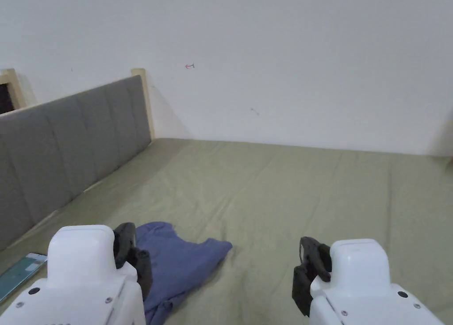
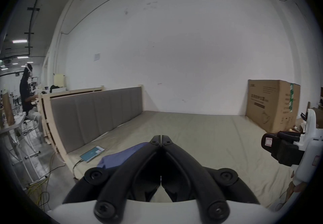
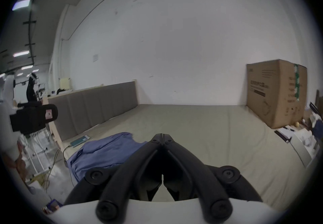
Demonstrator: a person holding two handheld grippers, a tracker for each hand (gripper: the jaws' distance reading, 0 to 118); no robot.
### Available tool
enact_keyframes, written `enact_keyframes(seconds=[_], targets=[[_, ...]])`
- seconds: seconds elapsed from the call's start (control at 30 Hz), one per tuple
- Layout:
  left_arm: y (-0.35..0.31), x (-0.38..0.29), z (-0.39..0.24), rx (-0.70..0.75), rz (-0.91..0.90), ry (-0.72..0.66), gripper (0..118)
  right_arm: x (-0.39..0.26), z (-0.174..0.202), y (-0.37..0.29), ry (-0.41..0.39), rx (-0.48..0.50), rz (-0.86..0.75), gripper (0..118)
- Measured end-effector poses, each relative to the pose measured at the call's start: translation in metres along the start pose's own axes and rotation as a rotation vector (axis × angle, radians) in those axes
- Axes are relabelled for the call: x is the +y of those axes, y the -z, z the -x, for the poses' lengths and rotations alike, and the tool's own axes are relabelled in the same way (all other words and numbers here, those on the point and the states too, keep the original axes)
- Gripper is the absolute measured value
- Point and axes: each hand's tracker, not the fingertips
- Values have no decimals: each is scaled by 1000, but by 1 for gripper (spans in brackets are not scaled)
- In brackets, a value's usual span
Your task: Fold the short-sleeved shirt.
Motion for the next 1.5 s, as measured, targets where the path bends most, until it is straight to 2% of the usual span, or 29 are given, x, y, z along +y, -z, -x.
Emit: enact_keyframes(seconds=[0.1, 0.3, 0.53, 0.6, 0.63, 0.67, 0.7, 0.77, 0.8, 0.93, 1.03, 1.07, 1.1, 1.2, 1.3, 1.37, 1.43, 1.5], targets=[[3, -3, 15, 55, 30, 0, 0, -2, 20, 5, -62, 39, 5, 0], [47, -23, 28, 60, 163, -23, 0, -11, 28, 12, -53, 66, 53, 0], [187, -88, 34, 20, 497, -60, 0, -31, 15, 18, -12, 50, 147, 0], [225, -107, 35, 28, 677, -48, 0, -36, 11, 21, -7, 42, 169, 0], [239, -118, 33, 35, 708, -43, 0, -38, 9, 23, -8, 33, 181, 0], [247, -126, 34, 32, 720, -51, 11, -40, 7, 24, -8, 24, 189, 0], [254, -132, 33, 18, 747, -68, 40, -42, 5, 26, -4, 19, 198, 0], [262, -143, 32, -20, 786, -104, 109, -45, 0, 30, 5, 7, 220, 0], [264, -145, 30, -22, 773, -106, 117, -47, -3, 31, 11, -1, 230, 0], [276, -145, 22, -24, 762, -83, 117, -54, -12, 34, 39, -11, 254, 0], [299, -161, 14, 11, 838, 1, 117, -59, -15, 35, 43, -21, 272, 0], [307, -169, 10, 25, 885, 20, 113, -60, -16, 35, 42, -25, 280, 0], [311, -175, 7, 25, 939, 19, 101, -61, -17, 35, 41, -29, 288, 0], [312, -187, 2, 73, 912, -11, 96, -66, -22, 36, 45, -25, 304, 0], [312, -175, 4, 70, 925, -15, 71, -70, -27, 37, 53, -44, 325, 0], [313, -171, 11, 91, 916, -98, 48, -73, -31, 38, 77, -47, 348, 0], [316, -169, 22, 88, 919, -134, 45, -74, -35, 36, 100, -46, 350, 0], [315, -162, 35, 124, 916, -187, 18, -74, -39, 34, 110, -50, 353, 0]])
